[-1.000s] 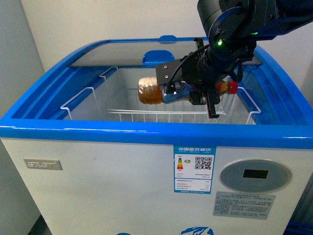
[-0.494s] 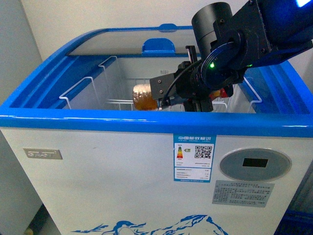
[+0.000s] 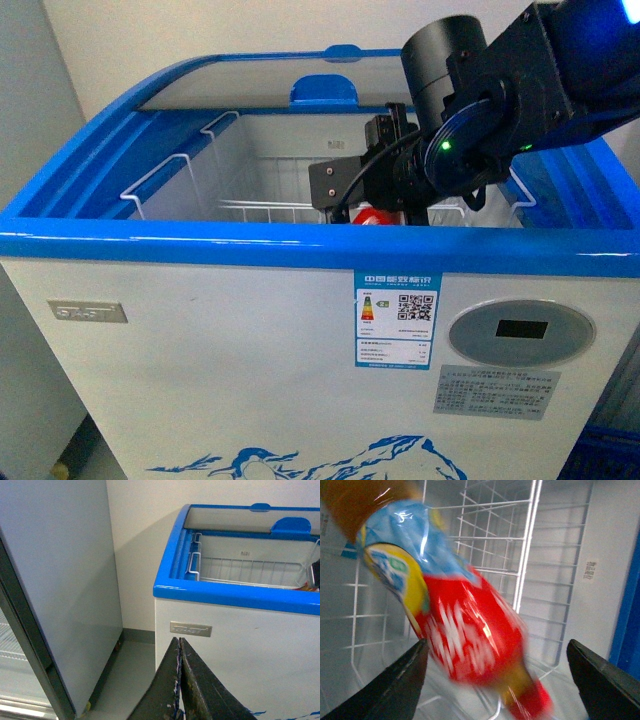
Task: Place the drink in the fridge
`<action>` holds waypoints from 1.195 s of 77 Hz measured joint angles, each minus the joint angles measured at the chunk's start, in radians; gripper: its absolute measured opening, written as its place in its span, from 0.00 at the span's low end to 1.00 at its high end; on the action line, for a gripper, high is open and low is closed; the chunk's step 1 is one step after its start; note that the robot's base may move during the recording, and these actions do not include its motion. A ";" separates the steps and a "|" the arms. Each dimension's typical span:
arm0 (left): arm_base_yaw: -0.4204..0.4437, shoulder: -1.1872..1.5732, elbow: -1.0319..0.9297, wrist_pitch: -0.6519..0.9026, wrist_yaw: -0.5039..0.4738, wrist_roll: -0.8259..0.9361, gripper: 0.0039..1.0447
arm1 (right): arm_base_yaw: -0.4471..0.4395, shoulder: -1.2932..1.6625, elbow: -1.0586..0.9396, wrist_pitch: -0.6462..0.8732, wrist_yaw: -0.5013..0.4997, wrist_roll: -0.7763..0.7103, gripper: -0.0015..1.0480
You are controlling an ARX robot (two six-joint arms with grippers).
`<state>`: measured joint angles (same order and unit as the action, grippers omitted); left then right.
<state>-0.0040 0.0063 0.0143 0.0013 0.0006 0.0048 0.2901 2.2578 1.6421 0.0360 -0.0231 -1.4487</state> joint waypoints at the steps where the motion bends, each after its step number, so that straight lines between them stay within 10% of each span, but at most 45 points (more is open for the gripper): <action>1: 0.000 0.000 0.000 0.000 0.000 0.000 0.02 | -0.001 -0.005 0.000 0.000 -0.005 0.001 0.87; 18: 0.000 0.000 0.000 0.000 0.000 0.000 0.02 | -0.036 -0.211 -0.028 -0.011 -0.035 0.213 0.93; 37: 0.000 0.000 0.000 0.000 0.000 0.000 0.02 | -0.158 -0.712 -0.386 -0.047 -0.060 0.887 0.93; 61: 0.000 0.000 0.000 0.000 0.000 0.000 0.02 | -0.288 -1.536 -0.885 -0.513 -0.073 1.507 0.92; 73: 0.000 -0.001 0.000 0.000 0.000 0.000 0.02 | -0.290 -1.778 -1.136 -0.035 0.020 1.471 0.66; 92: 0.000 -0.001 0.000 0.000 0.000 0.000 0.02 | -0.290 -1.859 -1.360 0.063 0.023 1.456 0.25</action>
<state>-0.0040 0.0055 0.0143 0.0013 0.0002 0.0044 0.0006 0.3992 0.2825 0.0994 -0.0006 0.0071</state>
